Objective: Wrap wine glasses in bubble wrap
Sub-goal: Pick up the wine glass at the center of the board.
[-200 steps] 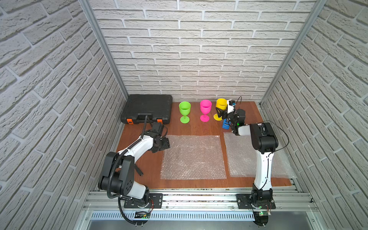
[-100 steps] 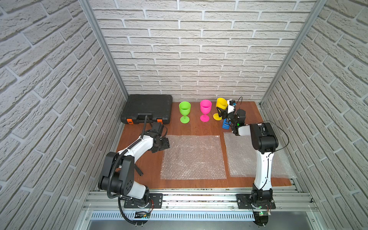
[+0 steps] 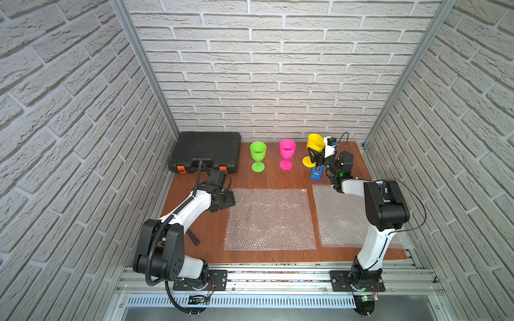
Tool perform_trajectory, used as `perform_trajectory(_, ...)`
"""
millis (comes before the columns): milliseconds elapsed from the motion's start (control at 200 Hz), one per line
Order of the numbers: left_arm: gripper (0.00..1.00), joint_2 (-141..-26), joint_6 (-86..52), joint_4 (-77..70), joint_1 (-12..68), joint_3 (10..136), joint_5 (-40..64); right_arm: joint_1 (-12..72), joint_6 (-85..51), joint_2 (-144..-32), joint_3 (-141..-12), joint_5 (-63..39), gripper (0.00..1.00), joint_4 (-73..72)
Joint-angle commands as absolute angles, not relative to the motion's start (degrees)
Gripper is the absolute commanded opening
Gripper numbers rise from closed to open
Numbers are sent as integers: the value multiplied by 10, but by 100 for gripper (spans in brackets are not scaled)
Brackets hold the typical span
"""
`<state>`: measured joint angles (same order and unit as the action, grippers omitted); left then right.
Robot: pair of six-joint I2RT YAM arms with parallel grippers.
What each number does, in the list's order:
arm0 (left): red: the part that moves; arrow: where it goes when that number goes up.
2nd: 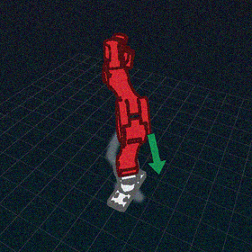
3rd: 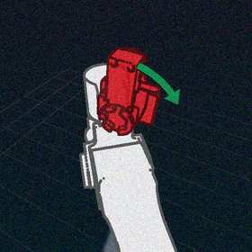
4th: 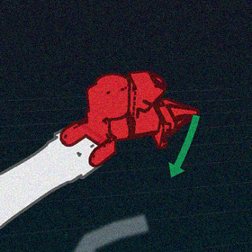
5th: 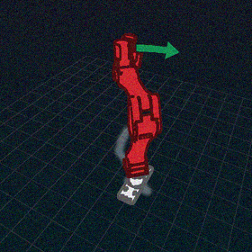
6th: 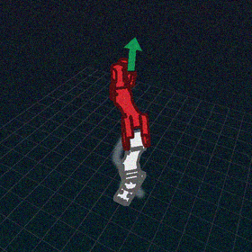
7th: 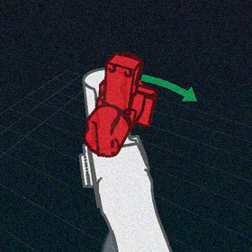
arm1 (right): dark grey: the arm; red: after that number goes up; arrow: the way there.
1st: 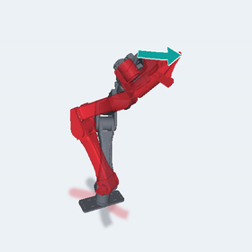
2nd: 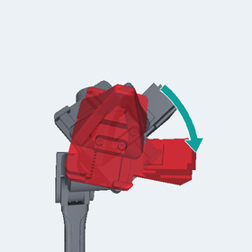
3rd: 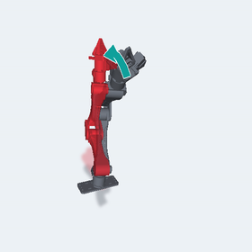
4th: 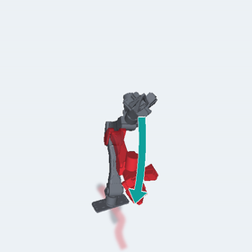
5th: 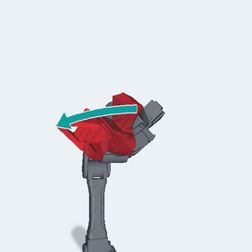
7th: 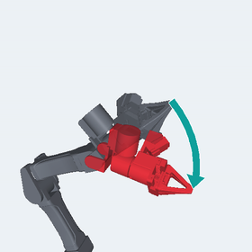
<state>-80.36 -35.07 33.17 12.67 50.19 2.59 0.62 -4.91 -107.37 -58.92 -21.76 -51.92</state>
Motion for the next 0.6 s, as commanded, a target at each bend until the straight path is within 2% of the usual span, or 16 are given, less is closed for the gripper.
perform_trajectory(0,73,-778,-335,350,117,495,21,4,-45,-1003,-565,-209,74,-456)
perform_trajectory(125,73,-757,-328,358,110,492,24,8,-67,-924,-551,-224,74,-331)
perform_trajectory(265,73,-739,-317,367,100,487,29,28,-74,-846,-565,-227,74,-129)
perform_trajectory(425,73,-721,-309,374,92,485,37,67,-128,-787,-563,-230,75,-5)
perform_trajectory(595,73,-701,-312,373,91,481,55,152,-188,-762,-572,-210,75,90)
